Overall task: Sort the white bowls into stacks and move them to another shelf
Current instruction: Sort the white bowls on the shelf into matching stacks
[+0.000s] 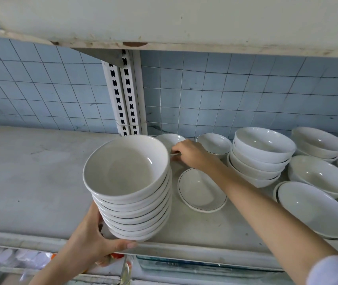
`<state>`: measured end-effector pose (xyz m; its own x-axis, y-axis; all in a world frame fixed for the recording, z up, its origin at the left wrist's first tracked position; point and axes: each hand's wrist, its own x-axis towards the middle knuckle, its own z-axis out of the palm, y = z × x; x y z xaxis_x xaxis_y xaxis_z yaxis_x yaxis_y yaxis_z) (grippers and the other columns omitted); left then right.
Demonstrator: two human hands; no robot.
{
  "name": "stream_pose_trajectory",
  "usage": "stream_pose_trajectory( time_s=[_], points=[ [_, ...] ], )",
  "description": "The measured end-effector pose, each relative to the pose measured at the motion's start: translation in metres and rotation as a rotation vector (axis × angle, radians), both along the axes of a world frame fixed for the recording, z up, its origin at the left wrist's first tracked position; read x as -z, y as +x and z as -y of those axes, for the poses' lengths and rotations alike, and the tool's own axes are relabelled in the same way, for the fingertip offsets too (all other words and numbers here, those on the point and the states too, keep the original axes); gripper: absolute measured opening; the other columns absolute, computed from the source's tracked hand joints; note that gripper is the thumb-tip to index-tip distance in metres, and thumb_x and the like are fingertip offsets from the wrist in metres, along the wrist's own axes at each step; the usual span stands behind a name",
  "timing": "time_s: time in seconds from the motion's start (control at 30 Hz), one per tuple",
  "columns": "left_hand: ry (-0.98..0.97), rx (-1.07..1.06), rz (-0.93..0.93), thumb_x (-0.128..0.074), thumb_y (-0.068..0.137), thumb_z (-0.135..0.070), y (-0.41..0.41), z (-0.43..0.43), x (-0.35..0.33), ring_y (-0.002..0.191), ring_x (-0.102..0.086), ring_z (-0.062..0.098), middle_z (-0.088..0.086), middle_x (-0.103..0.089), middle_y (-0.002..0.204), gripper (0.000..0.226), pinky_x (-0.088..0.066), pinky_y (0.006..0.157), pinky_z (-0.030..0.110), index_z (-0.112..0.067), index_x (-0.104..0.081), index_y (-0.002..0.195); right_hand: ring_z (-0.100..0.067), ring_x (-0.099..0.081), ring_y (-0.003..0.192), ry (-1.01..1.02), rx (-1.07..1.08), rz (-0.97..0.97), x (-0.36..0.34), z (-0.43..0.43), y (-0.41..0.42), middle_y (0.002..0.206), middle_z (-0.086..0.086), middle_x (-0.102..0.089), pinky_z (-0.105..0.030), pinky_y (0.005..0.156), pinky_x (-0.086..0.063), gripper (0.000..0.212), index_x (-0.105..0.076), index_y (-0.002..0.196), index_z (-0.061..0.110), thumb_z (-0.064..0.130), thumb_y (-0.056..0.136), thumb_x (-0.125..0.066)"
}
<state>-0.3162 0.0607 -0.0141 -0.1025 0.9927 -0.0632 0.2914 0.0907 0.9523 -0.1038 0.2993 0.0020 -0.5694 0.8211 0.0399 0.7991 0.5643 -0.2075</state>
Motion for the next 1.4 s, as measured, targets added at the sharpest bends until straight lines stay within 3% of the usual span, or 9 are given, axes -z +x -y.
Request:
stream_pose_trajectory(
  time_s=[0.2,0.33,0.43,0.57,0.7,0.87,1.03,1.23,1.4],
  points=[
    [-0.034,-0.002,0.044,-0.096,0.026,-0.047,0.001,0.0,-0.002,0.082,-0.062,0.051,0.0,-0.068,0.105,0.112,-0.047,0.077,0.067,-0.027,-0.044,0.124,-0.021,-0.043,0.071,-0.06,0.011,-0.04,-0.009,0.017,0.019,0.061,0.005,-0.045,-0.025,0.052,-0.026,0.022,-0.05,0.064,0.023,0.018,0.085,-0.056],
    [-0.034,0.007,0.06,-0.094,0.022,-0.053,0.003,0.001,-0.004,0.08,-0.056,0.029,-0.004,-0.068,0.103,0.114,-0.043,0.077,0.044,-0.031,-0.043,0.121,-0.017,-0.04,0.062,-0.102,0.036,-0.066,-0.011,0.022,0.029,0.057,0.004,-0.042,-0.026,0.051,-0.027,0.038,-0.041,0.055,0.024,0.028,0.086,-0.062],
    [-0.04,0.021,0.056,-0.095,0.025,-0.051,0.003,0.001,-0.006,0.083,-0.056,0.032,-0.006,-0.066,0.107,0.117,-0.045,0.08,0.054,-0.03,-0.041,0.126,-0.018,-0.043,0.065,-0.101,0.047,-0.077,-0.011,0.026,0.032,0.06,0.004,-0.046,-0.027,0.053,-0.029,0.029,-0.049,0.062,0.021,0.029,0.087,-0.062],
    [-0.033,0.025,0.042,-0.092,0.022,-0.058,0.005,0.002,-0.008,0.082,-0.055,0.028,-0.019,-0.064,0.107,0.111,-0.044,0.078,0.046,-0.041,-0.04,0.119,-0.024,-0.051,0.075,0.003,0.056,-0.106,-0.01,0.029,0.032,0.072,-0.002,-0.06,-0.029,0.056,-0.029,0.025,-0.058,0.074,0.009,0.028,0.089,-0.057],
    [-0.006,0.035,0.035,-0.093,0.026,-0.055,0.003,0.004,-0.006,0.089,-0.062,0.032,-0.02,-0.064,0.11,0.115,-0.045,0.083,0.061,-0.04,-0.038,0.126,-0.018,-0.046,0.073,0.025,0.114,-0.159,-0.015,0.033,0.036,0.067,0.006,-0.054,-0.025,0.055,-0.026,0.027,-0.049,0.063,0.024,0.022,0.089,-0.057],
    [0.068,0.069,0.01,-0.09,0.029,-0.059,0.0,0.003,0.0,0.111,-0.056,-0.003,-0.029,-0.06,0.114,0.118,-0.054,0.081,0.02,-0.04,-0.033,0.13,-0.018,-0.05,0.076,0.031,0.17,-0.271,-0.014,0.042,0.04,0.074,0.006,-0.061,-0.025,0.056,-0.027,0.02,-0.058,0.069,0.021,0.017,0.088,-0.056],
    [0.149,0.083,0.082,-0.091,0.031,-0.057,0.003,0.003,0.01,0.117,-0.052,-0.006,-0.029,-0.057,0.12,0.118,-0.043,0.092,0.008,-0.041,-0.031,0.131,-0.011,-0.05,0.078,0.071,0.151,-0.435,-0.023,0.063,0.051,0.084,0.009,-0.062,-0.033,0.07,-0.041,0.012,-0.07,0.095,0.018,0.013,0.089,-0.061],
    [0.235,0.082,0.055,-0.088,0.037,-0.061,0.003,0.003,0.016,0.123,-0.047,-0.004,-0.029,-0.052,0.126,0.104,-0.039,0.101,0.022,-0.065,-0.03,0.123,-0.009,-0.057,0.078,0.17,0.148,-0.553,-0.03,0.095,0.07,0.085,0.012,-0.065,-0.027,0.069,-0.044,0.012,-0.073,0.092,0.015,0.008,0.083,-0.069],
    [0.282,0.091,0.035,-0.087,0.042,-0.06,0.005,0.003,0.014,0.127,-0.044,-0.001,-0.026,-0.05,0.13,0.101,-0.04,0.102,0.018,-0.064,-0.03,0.125,-0.003,-0.054,0.083,0.202,0.157,-0.545,-0.031,0.13,0.083,0.081,0.018,-0.064,-0.026,0.071,-0.043,0.008,-0.073,0.083,0.019,0.012,0.079,-0.073]
  ],
)
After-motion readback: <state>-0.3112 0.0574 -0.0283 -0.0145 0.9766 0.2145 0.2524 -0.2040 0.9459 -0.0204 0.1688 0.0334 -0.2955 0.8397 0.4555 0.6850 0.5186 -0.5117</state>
